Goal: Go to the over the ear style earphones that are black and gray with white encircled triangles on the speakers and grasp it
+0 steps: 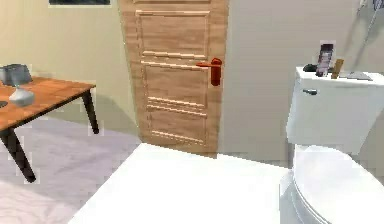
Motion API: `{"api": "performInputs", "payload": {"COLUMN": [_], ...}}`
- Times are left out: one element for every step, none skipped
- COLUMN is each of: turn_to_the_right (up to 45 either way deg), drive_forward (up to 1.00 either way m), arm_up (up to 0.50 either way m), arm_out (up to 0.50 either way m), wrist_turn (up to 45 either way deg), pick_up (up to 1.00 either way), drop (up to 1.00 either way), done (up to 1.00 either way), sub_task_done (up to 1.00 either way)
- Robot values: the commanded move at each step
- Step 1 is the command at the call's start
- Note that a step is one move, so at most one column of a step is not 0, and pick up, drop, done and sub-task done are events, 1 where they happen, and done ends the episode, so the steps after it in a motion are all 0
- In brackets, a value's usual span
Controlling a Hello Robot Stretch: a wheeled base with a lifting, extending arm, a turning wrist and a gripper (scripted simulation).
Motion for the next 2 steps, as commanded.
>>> {"api": "performInputs", "payload": {"turn_to_the_right": [33.0,0.0], "drive_forward": [0.00,0.05], "arm_up": [0.00,0.00], "arm_out": [0.00,0.00], "wrist_turn": [0.0,0.0], "pick_up": [0.00,0.00], "drop": [0.00,0.00], "done": [0.00,0.00], "sub_task_done": [0.00,0.00]}}
